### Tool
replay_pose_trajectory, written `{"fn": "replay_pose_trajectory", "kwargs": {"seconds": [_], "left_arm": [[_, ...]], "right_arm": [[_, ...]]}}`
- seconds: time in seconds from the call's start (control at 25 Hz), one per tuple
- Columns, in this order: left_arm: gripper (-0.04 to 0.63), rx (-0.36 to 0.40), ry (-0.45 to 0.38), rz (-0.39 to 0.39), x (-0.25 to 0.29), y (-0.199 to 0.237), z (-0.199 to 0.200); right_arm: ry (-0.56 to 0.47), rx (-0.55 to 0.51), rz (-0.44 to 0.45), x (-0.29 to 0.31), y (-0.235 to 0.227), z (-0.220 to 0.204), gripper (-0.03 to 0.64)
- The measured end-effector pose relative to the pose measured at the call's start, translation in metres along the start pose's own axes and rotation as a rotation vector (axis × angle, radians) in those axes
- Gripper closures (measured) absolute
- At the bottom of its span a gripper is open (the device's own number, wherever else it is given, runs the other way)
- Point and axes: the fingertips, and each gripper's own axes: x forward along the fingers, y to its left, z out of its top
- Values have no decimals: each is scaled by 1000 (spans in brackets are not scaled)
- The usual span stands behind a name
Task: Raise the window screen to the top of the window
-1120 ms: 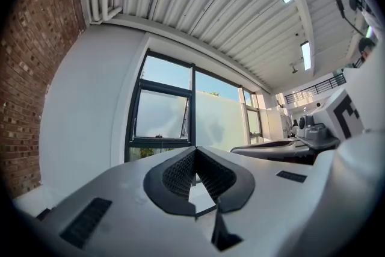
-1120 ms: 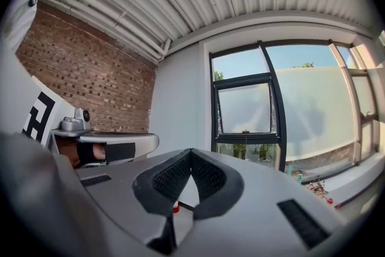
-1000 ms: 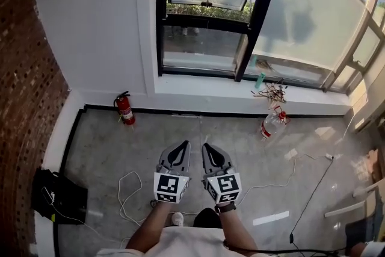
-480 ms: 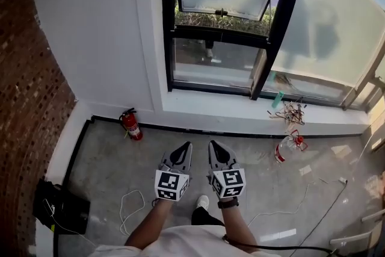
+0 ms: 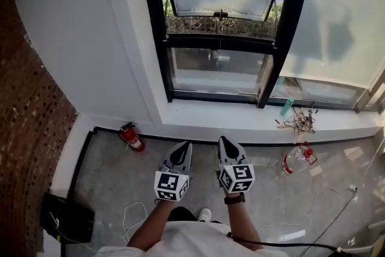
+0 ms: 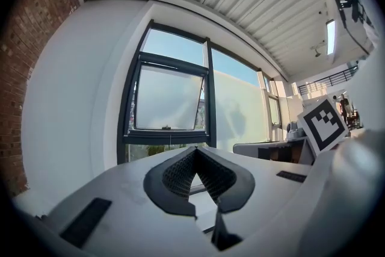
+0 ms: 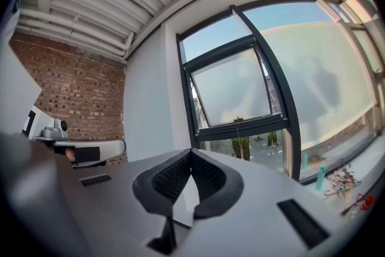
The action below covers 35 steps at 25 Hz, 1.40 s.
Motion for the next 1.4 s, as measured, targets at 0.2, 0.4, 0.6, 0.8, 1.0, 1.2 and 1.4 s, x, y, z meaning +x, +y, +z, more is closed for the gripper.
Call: {"fn": "replay_pose_trajectory", "kwargs": {"seconds": [0.2,0.4,0.6,0.8,1.0,1.2,1.4], "left_arm": [[597,-22,44,-23,53,14,-23],[597,-45,23,-64,125,42,-33],[597,-43,-19,-82,229,97,-35],[597,26,-83,-95,324,161,-2],[597,11,-95,-143,392,223,8],[597,-111,-51,-166,454,256,-6],[597,7,12,-202,515,250,-17]], "right_arm": [[30,8,-15,31,-25,-15,617],[74,-29,-38,87,-56,-26,617],[104,-54,-61,184,-99,-29,617],[80,-114,-46,299,-128,12,617],[73,-118,-38,387,-138,24,617],[144,-106,-30,432,-162,3,617],[122,-95,-19,480,-203,13,617]]}}
